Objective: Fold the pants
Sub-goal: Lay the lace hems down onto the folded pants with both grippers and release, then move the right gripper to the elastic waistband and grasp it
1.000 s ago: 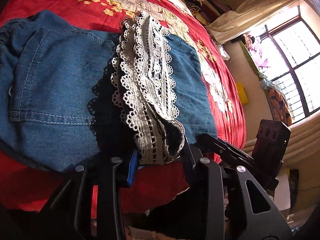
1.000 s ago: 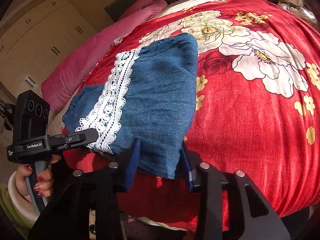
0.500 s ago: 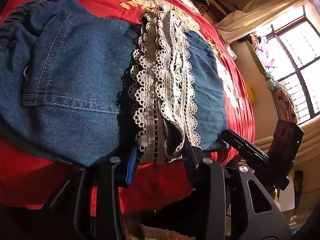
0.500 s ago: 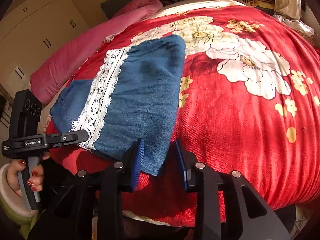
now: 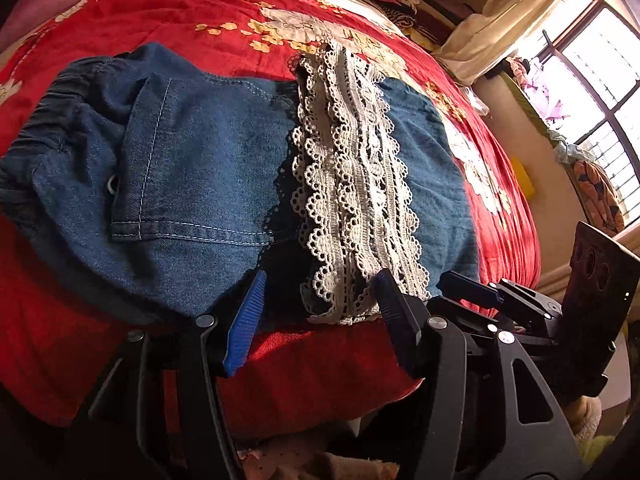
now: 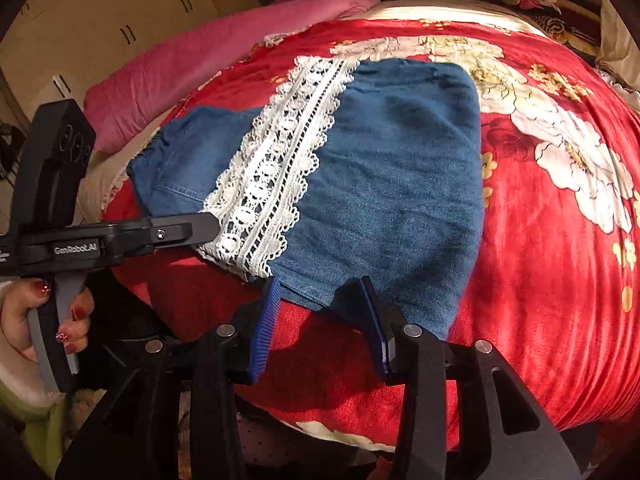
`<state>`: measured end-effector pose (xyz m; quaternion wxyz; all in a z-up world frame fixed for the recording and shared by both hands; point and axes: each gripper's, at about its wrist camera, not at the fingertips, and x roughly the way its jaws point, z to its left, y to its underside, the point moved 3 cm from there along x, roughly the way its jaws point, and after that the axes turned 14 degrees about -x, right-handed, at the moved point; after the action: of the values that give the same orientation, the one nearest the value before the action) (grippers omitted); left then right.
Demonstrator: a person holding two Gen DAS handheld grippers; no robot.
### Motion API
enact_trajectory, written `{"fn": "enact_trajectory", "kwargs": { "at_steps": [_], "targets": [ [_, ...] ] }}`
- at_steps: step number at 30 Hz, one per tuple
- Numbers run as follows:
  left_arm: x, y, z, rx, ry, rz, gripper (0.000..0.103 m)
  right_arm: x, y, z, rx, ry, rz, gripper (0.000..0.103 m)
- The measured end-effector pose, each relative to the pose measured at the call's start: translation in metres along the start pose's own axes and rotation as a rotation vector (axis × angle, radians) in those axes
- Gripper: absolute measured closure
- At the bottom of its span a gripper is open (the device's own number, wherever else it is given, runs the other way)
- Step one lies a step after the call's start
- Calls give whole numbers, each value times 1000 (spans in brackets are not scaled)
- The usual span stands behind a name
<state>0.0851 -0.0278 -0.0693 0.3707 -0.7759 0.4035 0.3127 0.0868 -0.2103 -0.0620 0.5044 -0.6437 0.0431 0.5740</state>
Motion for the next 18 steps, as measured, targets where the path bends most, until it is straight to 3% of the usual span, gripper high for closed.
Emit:
{"fn": "enact_trajectory", "kwargs": {
  "at_steps": [5, 8, 11, 16, 18],
  "targets": [
    [-4, -2, -1, 20, 23, -9, 54, 1, 0, 1, 2, -1, -3, 61],
    [-27, -5, -6, 60, 17, -70, 48, -13, -2, -2, 39, -41, -35, 45],
    [-55, -14, 2, 57, 7, -145, 42, -28, -7, -1, 50, -32, -73, 41],
    [-95, -24, 29, 19, -30, -235, 19, -44, -21, 7, 25, -8, -112, 32],
    [-106, -25, 41, -2, -49, -256, 15, -47, -27, 10, 20, 5, -127, 24]
  ]
}}
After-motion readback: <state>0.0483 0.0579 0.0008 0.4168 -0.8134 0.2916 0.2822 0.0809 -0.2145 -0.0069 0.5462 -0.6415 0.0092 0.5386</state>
